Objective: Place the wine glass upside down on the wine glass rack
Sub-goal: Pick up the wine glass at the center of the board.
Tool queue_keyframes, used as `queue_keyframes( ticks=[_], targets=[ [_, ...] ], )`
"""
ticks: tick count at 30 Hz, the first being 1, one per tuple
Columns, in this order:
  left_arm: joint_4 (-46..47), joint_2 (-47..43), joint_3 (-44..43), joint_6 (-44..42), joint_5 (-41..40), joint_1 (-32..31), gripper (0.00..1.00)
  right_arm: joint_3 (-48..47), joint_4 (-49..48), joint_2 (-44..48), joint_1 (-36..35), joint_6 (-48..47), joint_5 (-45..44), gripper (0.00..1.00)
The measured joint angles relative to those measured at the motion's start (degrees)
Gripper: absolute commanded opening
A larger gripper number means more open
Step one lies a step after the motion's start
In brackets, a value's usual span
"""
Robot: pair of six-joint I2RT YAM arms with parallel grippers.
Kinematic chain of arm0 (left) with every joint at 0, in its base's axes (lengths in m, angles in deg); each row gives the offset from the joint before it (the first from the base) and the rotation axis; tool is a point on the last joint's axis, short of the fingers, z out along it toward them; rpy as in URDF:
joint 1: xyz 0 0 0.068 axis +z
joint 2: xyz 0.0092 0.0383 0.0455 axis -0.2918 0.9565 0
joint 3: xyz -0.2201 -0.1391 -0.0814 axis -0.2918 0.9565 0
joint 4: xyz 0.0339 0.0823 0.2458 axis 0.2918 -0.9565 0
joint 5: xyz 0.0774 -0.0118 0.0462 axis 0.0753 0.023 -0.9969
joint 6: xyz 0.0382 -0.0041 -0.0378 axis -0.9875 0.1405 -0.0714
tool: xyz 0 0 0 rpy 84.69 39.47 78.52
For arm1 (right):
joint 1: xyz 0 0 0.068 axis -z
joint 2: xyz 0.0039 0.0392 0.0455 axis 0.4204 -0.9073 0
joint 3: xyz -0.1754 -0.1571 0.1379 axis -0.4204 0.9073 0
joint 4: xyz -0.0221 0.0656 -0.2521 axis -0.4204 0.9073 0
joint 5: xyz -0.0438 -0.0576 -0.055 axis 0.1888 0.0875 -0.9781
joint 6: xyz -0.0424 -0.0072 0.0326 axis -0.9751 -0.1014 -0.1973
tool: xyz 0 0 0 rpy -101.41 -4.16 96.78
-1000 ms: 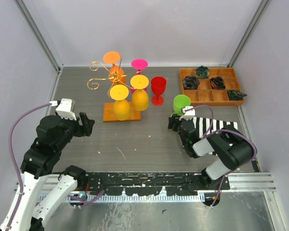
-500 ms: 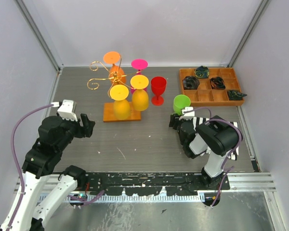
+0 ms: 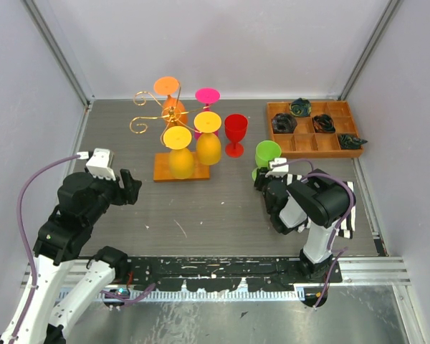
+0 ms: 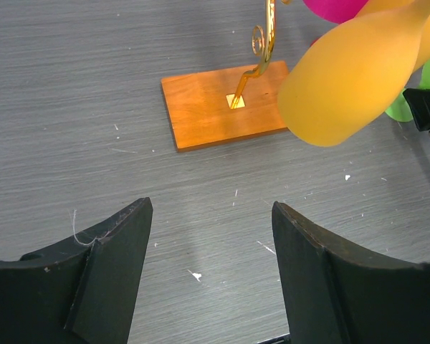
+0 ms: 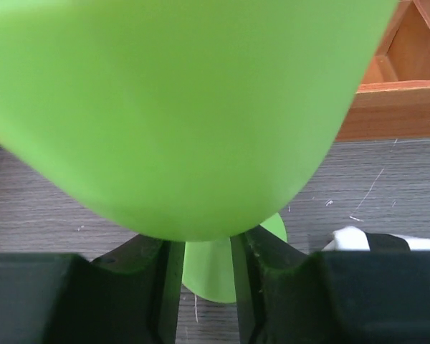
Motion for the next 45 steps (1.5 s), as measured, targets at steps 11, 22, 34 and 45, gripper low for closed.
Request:
queue_keyframes(
  ticks=[11, 22, 34, 45],
  targets=[
    [0.00, 0.13, 0.02, -0.09, -0.02, 0.00, 0.75, -0.79, 0.31, 0.00, 0.26, -0.20, -0.24, 0.11],
    [0.02, 0.24, 0.57, -0.20, -0.11, 0.00, 0.75, 0.22, -1.42, -0.09, 0.26, -0.66, 1.51, 0.01],
    [-0.04, -2.32, 0.96, -0.11, -1.18, 0.00, 0.78, 5.97, 5.18, 18.69, 0.26, 1.81, 5.44, 0.01],
    [-1.18, -6.88, -0.96, 4.94, 0.72, 0.00, 0.82, 8.35, 32.72, 58.93, 0.24, 5.01, 15.91, 0.01]
  ],
)
